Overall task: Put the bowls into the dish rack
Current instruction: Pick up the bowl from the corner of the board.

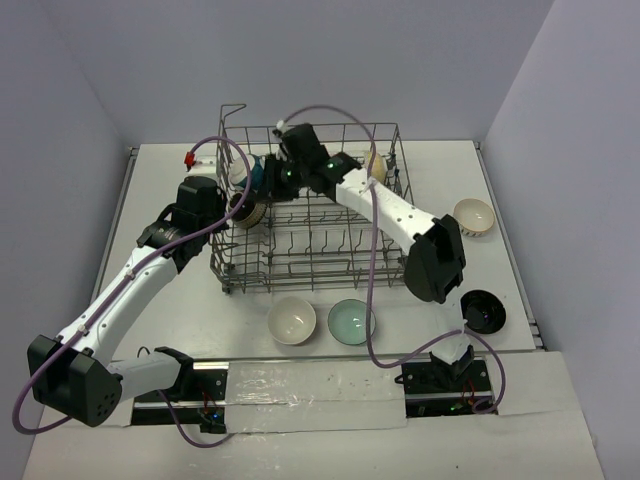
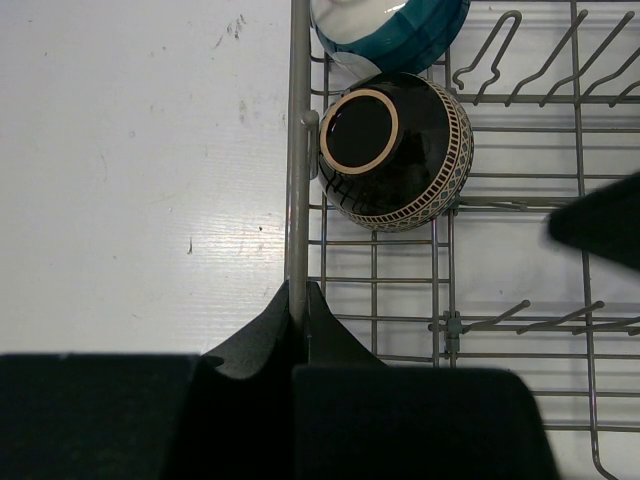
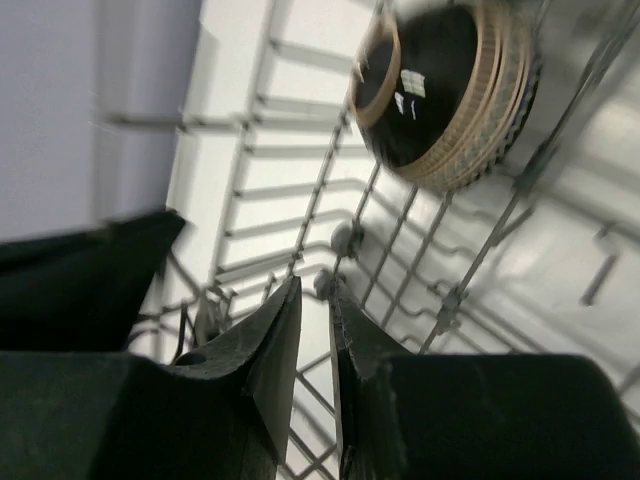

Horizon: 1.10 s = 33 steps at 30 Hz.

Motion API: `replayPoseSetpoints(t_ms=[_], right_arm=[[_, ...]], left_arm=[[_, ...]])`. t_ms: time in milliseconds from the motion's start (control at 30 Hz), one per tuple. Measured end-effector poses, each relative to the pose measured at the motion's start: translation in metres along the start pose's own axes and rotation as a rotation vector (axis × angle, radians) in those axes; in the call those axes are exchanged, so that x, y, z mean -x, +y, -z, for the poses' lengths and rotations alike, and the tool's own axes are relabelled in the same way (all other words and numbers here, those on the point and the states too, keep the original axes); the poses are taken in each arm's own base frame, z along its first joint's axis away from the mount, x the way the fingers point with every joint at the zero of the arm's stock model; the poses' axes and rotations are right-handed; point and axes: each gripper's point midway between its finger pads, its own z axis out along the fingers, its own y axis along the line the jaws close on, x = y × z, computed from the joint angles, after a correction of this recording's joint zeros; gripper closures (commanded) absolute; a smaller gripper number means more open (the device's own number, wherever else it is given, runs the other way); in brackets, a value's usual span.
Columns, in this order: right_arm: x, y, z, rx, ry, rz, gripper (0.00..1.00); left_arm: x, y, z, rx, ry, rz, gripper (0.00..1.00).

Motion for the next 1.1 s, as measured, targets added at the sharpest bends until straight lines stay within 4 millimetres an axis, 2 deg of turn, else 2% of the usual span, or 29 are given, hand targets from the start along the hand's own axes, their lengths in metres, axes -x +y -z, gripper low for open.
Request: replayPoseSetpoints(t_ms=[67,133,167,233,300,467,567,667,733,800,900,1000,1100], right_arm=[[0.029,0.014,0.02,-0.053,-0.072,0.06,0.72],[0.056,0.02,0.042,-0.124,-0.163,0.104,0.73],[0.068,0.019,0.055,-0.177,-0.215,0.119,0.72],[0.079,0.002,0.086,-0.324,-0.303,0.128,0.72],[0.075,-0.019,0.113,-0.449,-0.346,0.122,0.72],[0.039,-0.072,0.18,-0.704,-0.394,0.083,0.75],[0.017,-0.088,0.222,-0.774,-0.463,0.04,0.78],[0.0,-0.093,0.26,-0.771,-0.545,0.002,0.78],[-0.011,-0.093,0.277,-0.735,-0.588,-0.011,0.77],[-0.024,-0.09,0.288,-0.67,-0.608,-0.003,0.78],[-0.043,-0.082,0.288,-0.555,-0.581,0.043,0.78],[-0.063,-0.07,0.274,-0.438,-0.495,0.119,0.77],[-0.091,-0.054,0.249,-0.308,-0.356,0.222,0.75]], left_arm=[[0.0,0.0,0.0,0.0,0.0,0.0,1.0],[0.0,0.0,0.0,0.0,0.0,0.0,1.0],[0.0,0.0,0.0,0.0,0.0,0.0,1.0],[0.0,0.0,0.0,0.0,0.0,0.0,1.0],[0.0,0.0,0.0,0.0,0.0,0.0,1.0],[0.0,0.0,0.0,0.0,0.0,0.0,1.0],[0.0,0.0,0.0,0.0,0.0,0.0,1.0],[0.0,0.0,0.0,-0.001,0.0,0.0,1.0],[0.0,0.0,0.0,-0.001,-0.001,0.0,1.0],[0.0,0.0,0.0,-0.002,-0.001,0.0,1.0],[0.0,0.0,0.0,-0.001,-0.001,0.001,1.0],[0.0,0.0,0.0,-0.001,-0.001,0.0,1.0],[0.0,0.0,0.0,-0.001,-0.001,0.001,1.0]])
